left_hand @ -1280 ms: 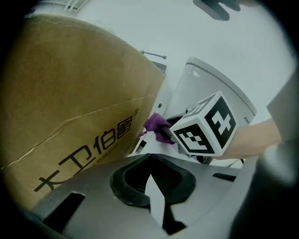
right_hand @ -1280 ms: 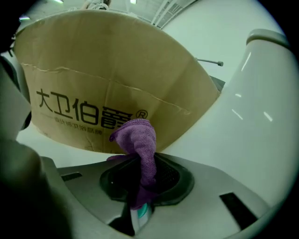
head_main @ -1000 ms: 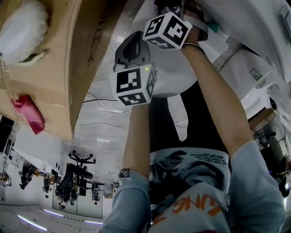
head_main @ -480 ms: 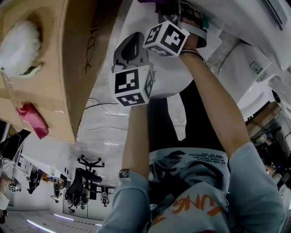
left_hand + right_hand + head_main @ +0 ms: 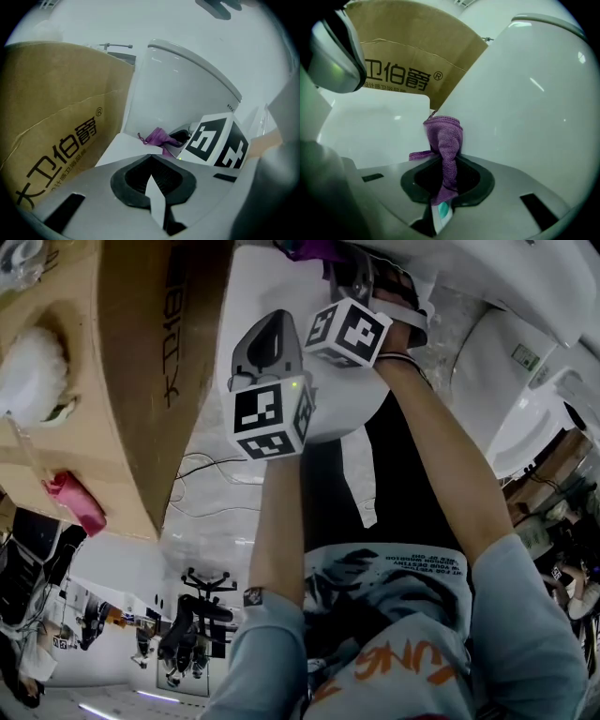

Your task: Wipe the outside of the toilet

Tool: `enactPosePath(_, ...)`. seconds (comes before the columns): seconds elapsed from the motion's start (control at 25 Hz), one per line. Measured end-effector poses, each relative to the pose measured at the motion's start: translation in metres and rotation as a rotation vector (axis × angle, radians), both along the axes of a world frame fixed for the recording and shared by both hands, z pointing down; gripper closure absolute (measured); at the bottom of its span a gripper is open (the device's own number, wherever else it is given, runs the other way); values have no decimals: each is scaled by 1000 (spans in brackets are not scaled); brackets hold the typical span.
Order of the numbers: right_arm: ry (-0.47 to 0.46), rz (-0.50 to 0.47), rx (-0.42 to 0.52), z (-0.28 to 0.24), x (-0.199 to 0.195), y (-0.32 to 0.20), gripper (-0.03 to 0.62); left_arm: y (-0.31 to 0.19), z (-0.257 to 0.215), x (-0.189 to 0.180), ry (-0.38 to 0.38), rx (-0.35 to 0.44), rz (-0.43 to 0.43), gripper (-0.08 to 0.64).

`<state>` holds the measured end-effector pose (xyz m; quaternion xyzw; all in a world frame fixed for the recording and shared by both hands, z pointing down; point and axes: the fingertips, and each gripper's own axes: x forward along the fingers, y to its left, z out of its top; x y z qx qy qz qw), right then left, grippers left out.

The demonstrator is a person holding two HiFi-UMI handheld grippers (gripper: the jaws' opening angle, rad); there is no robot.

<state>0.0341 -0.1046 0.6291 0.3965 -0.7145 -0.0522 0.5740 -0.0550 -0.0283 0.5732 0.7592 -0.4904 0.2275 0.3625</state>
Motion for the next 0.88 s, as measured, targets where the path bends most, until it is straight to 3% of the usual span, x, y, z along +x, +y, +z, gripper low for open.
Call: enactPosePath(0.88,26,87,2,0,140,63,532,23,-10,110,-11,9,148,537)
